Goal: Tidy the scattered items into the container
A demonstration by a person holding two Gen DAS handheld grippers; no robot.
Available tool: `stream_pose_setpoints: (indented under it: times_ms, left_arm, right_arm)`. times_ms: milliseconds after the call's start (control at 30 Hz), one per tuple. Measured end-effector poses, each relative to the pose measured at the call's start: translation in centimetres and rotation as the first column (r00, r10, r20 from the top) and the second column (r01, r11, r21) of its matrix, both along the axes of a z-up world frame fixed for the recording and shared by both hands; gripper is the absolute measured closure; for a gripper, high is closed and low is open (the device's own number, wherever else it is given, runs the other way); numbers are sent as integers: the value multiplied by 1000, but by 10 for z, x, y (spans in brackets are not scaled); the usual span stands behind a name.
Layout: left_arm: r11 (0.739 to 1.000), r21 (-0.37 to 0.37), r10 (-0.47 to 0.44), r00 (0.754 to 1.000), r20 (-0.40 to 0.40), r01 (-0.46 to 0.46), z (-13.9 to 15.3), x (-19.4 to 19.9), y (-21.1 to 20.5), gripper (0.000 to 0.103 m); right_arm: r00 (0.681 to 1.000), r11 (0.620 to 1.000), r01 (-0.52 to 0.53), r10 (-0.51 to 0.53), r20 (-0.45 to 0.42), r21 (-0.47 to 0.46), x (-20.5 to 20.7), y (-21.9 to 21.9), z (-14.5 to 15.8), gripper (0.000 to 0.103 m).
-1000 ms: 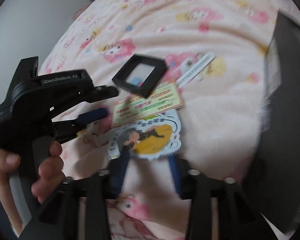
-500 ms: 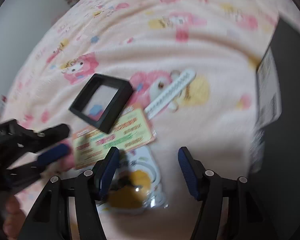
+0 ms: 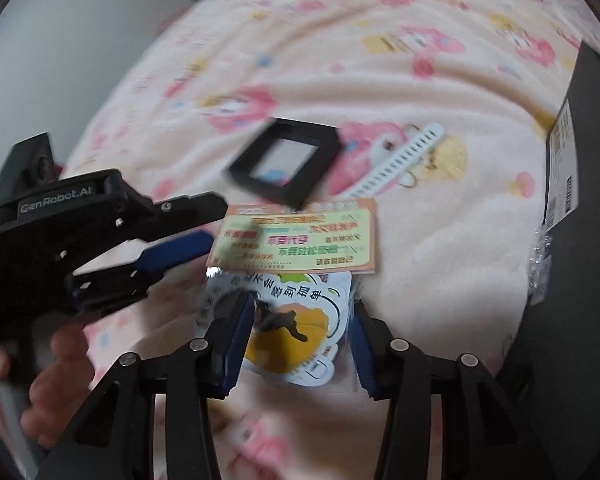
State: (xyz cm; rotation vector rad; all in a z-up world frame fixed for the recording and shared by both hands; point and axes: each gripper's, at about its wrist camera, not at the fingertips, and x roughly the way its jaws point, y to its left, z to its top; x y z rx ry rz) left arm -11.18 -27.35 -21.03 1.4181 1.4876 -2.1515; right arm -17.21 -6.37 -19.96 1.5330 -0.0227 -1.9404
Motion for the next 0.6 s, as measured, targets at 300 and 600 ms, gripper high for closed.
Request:
stream_pose_setpoints:
  times_ms: [300, 600]
  left_arm:
    - [990, 26, -136, 977, -166, 142, 67, 22, 61, 76]
    - [907, 17, -402, 877, -264, 421, 110, -38, 203, 76]
  right_arm:
    - [985, 985, -12, -18, -172, -174, 36, 63, 104, 63]
    - [963, 980, 87, -128, -237, -177, 40, 170, 137, 64]
